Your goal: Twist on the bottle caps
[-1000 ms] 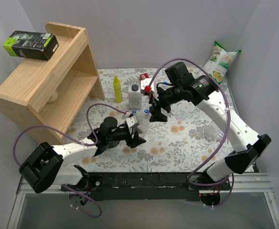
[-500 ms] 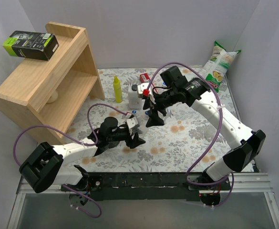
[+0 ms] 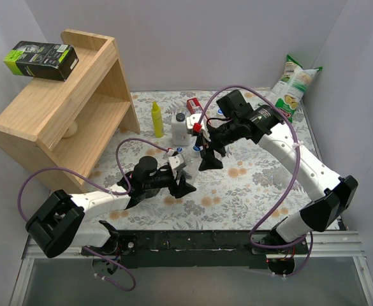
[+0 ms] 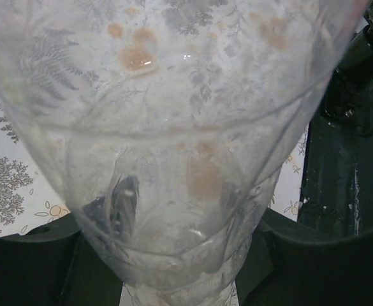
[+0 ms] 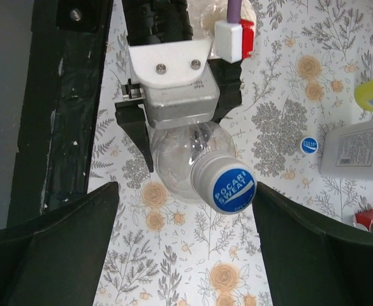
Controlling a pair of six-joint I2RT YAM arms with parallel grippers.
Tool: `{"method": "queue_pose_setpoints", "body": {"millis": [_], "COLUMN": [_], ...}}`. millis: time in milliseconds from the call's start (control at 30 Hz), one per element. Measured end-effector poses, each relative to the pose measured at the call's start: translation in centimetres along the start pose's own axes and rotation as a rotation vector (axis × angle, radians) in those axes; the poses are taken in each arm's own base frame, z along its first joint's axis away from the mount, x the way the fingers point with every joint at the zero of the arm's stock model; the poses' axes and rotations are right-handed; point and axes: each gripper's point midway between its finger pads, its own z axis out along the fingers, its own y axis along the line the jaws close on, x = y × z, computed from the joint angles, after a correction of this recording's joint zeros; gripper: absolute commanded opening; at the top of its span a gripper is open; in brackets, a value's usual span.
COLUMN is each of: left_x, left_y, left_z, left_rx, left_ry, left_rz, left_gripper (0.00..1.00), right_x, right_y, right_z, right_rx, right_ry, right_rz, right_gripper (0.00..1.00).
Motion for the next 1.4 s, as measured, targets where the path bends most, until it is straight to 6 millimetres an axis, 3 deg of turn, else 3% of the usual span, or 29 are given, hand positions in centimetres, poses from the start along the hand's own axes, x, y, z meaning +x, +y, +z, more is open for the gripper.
{"method": "queue_pose_setpoints", "body": {"millis": [167, 267, 400, 533, 667, 933, 1100, 1400], "left_x": [0.1, -0.4, -0.4, 0.6, 1.6, 0.7, 0.6, -0.3], "left_y": [-0.5, -0.1, 0.3, 0.4, 0.1, -0.1, -0.2, -1.0], "left_z": [0.0, 0.0, 0.0, -0.2, -0.4, -0.1, -0.1, 0.2], "left_rx": [0.013, -0.011, -0.024, -0.003, 0.035, 0.076, 0.068, 0.061], "left_ry": [0.002, -0.017, -0.016, 0.022, 0.073, 0.069, 0.066, 0.031], "left_rz": [-0.061, -0.086, -0.061, 0.033, 0.116, 0.185, 0.154, 0.019], "left_gripper": [0.0, 0.0, 0.0, 0.0, 0.0, 0.0, 0.0, 0.0], "right_x": [1.6, 3.0, 3.6, 2.7, 0.3, -1.4, -0.6, -0.5], "right_y": [0.3, 2.1, 3.2, 2.0, 0.3, 0.8, 2.1, 1.3], "right_z": [-0.5, -0.7, -1.3, -2.7, -3.8, -1.3, 0.4, 0.3], "right_rx": [0.03, -0.004, -0.009, 0.057, 0.125, 0.049, -0.01, 0.041], "right_ry": [0.045, 0.08, 0.112, 0.104, 0.045, 0.0, 0.021, 0.022], "right_rz": [-0.008, 0.028, 0.055, 0.056, -0.011, -0.111, -0.123, -0.167], "right_gripper": [0.9, 0.83, 0.8, 0.85, 0.91, 0.93, 0.91, 0.91]}}
